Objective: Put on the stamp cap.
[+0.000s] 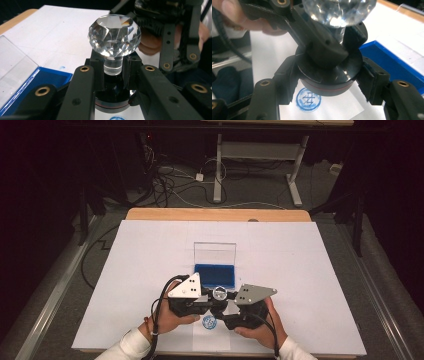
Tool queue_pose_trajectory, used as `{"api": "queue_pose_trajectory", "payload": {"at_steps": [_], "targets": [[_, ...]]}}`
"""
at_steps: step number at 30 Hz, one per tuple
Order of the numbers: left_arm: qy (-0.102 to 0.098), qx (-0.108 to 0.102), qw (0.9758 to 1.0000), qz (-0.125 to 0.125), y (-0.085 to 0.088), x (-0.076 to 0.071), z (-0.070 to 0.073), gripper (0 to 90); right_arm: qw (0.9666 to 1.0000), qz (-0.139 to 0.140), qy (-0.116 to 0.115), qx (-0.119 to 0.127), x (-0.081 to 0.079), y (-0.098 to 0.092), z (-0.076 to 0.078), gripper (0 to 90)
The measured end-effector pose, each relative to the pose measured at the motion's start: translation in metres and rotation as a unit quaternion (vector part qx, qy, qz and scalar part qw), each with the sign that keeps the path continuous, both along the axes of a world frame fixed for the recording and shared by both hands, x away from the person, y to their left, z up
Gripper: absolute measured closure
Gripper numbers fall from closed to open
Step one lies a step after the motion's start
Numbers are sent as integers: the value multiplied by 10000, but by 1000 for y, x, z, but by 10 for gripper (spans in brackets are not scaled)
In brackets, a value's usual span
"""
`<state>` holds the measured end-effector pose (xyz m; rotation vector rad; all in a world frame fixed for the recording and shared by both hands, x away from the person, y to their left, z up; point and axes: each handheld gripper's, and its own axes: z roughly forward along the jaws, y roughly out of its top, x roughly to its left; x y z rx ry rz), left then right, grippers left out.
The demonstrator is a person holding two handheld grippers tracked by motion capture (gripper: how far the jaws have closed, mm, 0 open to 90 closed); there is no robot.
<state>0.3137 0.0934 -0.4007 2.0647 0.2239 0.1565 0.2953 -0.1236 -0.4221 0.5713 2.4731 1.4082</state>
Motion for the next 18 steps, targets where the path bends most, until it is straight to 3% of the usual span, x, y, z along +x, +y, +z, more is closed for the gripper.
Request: {"api": "queue_pose_trajectory", "payload": {"at_steps": [7, 18], "targets": [[-30, 47, 10000, 47, -1, 0, -1, 727, 10000, 13, 49, 50, 2, 0, -4, 382], [-28, -8, 9999, 123, 4, 2, 2, 726, 9998, 16, -29, -192, 1, 5, -9, 309]]}}
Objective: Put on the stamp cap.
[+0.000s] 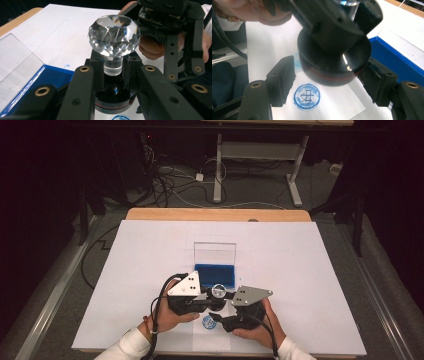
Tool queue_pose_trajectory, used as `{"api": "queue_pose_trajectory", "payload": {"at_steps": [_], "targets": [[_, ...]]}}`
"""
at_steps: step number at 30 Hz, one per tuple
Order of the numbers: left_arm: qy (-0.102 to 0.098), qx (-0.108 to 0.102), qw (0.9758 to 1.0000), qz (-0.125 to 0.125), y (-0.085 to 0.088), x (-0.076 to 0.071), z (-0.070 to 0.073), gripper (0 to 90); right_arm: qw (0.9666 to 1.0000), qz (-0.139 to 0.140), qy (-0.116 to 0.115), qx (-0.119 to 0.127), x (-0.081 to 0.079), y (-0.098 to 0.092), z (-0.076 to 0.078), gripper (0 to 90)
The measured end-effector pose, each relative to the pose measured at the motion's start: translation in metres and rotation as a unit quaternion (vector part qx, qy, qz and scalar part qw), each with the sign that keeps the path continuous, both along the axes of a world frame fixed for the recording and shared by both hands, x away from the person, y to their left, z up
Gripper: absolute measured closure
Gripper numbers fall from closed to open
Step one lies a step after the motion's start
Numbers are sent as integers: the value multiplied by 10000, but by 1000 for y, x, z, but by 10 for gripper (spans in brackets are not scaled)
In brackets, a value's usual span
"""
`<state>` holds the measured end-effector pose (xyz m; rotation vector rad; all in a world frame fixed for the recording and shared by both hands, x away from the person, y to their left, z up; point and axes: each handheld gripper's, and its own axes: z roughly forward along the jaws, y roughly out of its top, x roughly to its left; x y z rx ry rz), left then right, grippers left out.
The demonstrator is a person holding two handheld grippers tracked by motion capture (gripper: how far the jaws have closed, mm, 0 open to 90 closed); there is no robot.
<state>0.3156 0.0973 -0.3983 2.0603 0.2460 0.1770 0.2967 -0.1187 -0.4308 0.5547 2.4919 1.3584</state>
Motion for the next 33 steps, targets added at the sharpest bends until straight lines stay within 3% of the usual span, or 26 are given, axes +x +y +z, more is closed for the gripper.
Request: {"api": "queue_pose_trajectory", "payload": {"at_steps": [7, 14, 33], "targets": [[-51, -89, 9999, 88, 7, 1, 5, 727, 9999, -3, 50, -151, 1, -1, -5, 284], [-109, -116, 9997, 176, 14, 2, 10, 726, 9997, -133, -61, -173, 2, -8, -4, 281], [-239, -105, 9988, 425, 32, 5, 17, 726, 9948, -665, -705, -315, 1, -38, 9, 265]]}}
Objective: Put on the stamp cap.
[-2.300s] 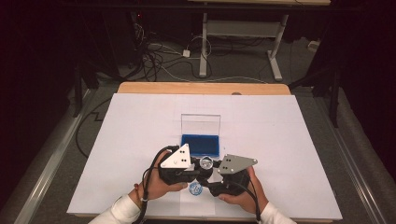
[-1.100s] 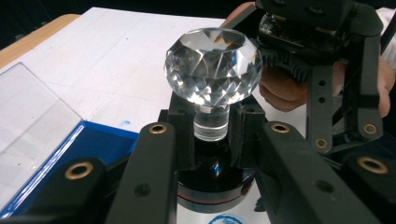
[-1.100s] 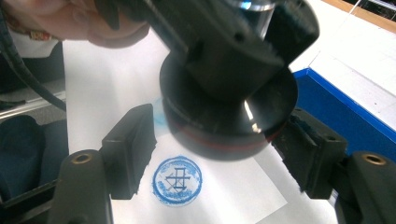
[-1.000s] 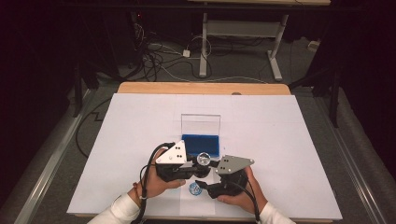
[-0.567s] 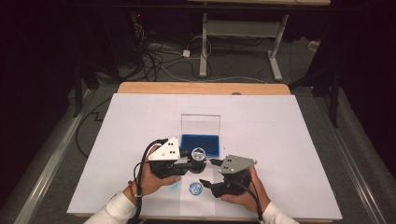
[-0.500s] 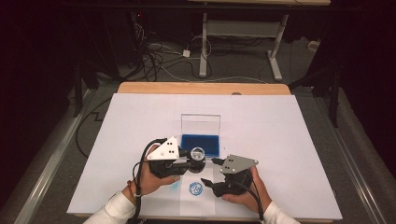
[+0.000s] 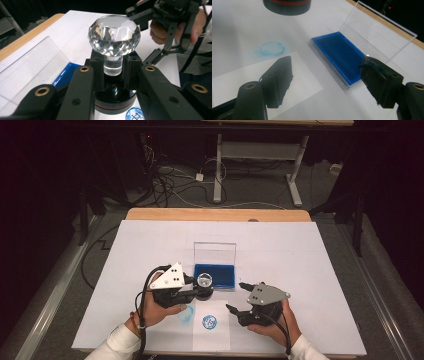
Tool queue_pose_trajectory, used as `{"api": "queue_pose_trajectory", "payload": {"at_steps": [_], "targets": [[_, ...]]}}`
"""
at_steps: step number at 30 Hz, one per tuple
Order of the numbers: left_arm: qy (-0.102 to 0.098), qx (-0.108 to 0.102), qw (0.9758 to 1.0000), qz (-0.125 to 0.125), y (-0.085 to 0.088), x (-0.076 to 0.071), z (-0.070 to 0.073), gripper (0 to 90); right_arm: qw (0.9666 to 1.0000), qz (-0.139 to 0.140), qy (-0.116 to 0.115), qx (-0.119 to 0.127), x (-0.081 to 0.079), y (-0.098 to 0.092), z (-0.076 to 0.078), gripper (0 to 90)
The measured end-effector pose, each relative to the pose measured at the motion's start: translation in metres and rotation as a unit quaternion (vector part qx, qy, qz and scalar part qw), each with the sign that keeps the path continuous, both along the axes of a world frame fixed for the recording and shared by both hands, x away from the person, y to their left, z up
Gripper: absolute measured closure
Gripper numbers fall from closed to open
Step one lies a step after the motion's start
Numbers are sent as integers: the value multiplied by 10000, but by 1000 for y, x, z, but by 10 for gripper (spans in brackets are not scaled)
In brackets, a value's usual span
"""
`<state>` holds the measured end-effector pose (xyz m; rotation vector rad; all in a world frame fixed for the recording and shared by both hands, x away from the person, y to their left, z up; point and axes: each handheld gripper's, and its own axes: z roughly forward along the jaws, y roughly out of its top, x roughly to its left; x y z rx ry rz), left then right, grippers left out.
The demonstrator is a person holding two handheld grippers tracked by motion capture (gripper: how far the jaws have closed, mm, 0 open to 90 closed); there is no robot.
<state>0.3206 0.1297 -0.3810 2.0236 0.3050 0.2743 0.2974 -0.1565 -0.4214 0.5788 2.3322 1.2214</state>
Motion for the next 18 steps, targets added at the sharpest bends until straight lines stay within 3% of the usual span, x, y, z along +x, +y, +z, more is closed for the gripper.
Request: {"api": "queue_pose_trajectory", "payload": {"at_steps": [6, 18], "targets": [[-19, 60, 9999, 92, 4, 3, 0, 726, 9998, -177, -83, -26, 0, -15, 3, 267], [-41, -22, 9997, 240, 14, 9, 3, 726, 9978, -643, -152, -2, -6, -51, 0, 265]]}}
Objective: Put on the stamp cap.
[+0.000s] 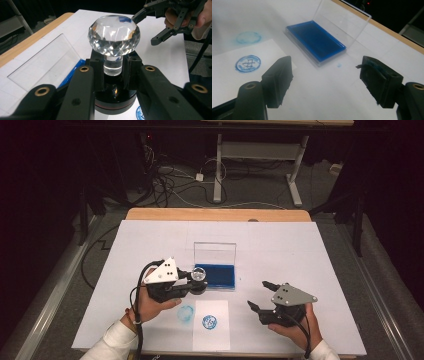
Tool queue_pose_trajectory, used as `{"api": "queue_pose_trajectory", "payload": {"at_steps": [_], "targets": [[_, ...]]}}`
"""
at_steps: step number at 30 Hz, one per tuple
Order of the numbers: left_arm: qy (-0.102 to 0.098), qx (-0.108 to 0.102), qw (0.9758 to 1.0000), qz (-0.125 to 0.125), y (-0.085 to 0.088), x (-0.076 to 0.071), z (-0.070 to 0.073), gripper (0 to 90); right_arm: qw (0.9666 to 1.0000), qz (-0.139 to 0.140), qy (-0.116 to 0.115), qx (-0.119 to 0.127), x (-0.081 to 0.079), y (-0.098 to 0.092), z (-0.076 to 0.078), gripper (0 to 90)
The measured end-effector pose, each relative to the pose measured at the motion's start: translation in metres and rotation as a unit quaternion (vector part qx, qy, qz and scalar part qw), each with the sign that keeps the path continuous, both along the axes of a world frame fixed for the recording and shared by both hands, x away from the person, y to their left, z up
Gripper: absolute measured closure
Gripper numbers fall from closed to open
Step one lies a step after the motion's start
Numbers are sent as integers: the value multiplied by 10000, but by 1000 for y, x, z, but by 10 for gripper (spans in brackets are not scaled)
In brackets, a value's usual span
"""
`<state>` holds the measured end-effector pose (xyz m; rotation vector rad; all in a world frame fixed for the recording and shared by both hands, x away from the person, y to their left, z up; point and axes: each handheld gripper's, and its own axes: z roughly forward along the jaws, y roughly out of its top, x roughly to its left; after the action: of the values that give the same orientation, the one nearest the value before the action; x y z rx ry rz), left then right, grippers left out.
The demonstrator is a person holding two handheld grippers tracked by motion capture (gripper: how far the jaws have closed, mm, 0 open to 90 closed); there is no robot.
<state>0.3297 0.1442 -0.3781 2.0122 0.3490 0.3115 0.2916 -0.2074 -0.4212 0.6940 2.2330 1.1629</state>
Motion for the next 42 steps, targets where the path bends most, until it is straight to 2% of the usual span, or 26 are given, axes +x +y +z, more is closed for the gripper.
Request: {"api": "queue_pose_trajectory", "payload": {"at_steps": [3, 9, 25, 32, 37, 42], "targets": [[-36, -13, 10000, 55, 3, 0, 2, 725, 10000, -75, -10, -7, -2, -6, -1, 264], [-83, -10, 9998, 198, 8, 2, 3, 725, 9996, -193, -220, 34, -7, -15, -3, 269], [-71, -44, 9990, 448, 22, 11, 3, 725, 9994, -307, -142, -20, -9, -25, -6, 269], [-47, 48, 9979, 642, 29, 16, -2, 725, 9995, -290, -115, -27, -8, -23, -7, 270], [18, 19, 9972, 742, 34, 20, -5, 725, 9997, -240, -77, -56, -7, -21, -8, 270], [41, 114, 9961, 871, 37, 26, -10, 724, 9997, -234, -81, -60, -7, -22, -9, 269]]}}
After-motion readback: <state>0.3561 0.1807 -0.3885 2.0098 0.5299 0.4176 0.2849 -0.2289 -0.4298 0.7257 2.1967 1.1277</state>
